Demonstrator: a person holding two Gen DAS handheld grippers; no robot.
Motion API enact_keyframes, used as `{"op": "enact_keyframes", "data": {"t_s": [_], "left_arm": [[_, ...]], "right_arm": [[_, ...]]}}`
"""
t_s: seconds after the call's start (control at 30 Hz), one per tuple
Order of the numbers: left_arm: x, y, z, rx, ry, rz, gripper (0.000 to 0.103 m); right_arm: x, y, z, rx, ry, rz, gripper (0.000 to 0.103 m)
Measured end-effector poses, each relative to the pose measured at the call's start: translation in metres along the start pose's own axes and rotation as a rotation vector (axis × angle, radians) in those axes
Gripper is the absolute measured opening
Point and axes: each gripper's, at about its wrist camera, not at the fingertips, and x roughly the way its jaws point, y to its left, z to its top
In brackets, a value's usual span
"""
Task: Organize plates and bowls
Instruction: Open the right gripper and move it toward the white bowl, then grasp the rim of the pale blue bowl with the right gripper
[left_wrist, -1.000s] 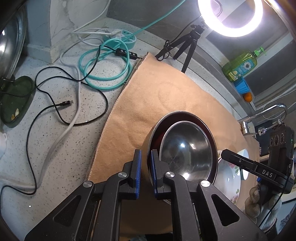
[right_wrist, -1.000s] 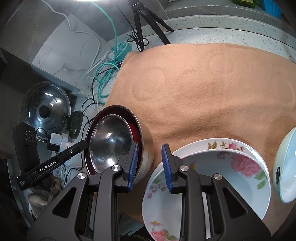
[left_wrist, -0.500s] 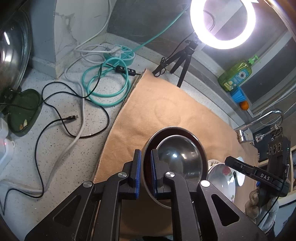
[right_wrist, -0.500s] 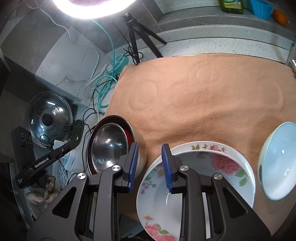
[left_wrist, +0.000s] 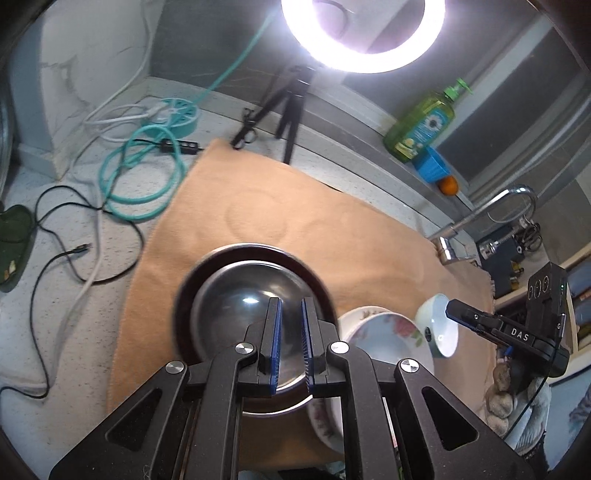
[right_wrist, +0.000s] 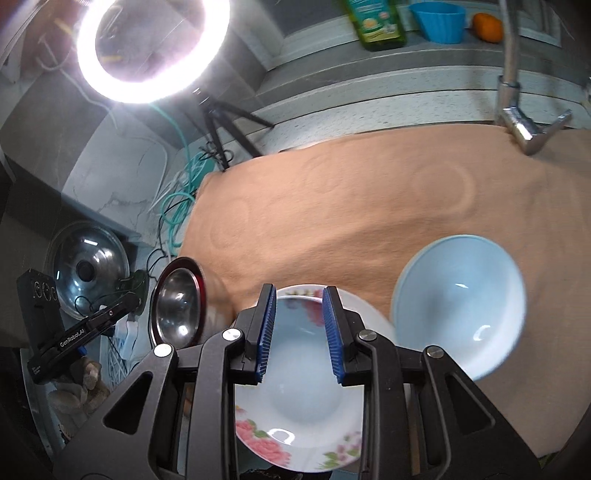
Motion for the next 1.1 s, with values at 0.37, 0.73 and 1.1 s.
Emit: {"op": "enact_keyframes", "data": {"t_s": [0.37,0.73,1.1], "left_arm": [[0.047,-0.083,-0.014,0.118,0.088,-0.102,0.009],[0.105,-0.151,-0.022,0.203,0.203,-0.142,0.009],[0.141,-0.187,-0.022,0.267,0.279,-0.131,0.009]], "right_arm": [[-0.038,-0.071,-0.008,0.098,-0.047,-0.079,0.026],[-0.044,-0.126,-0.018,0.162,-0.033,-0.146,0.027],[-0.037,-0.151,-0.026,0.241,-0.002,-0.101,0.027]]}}
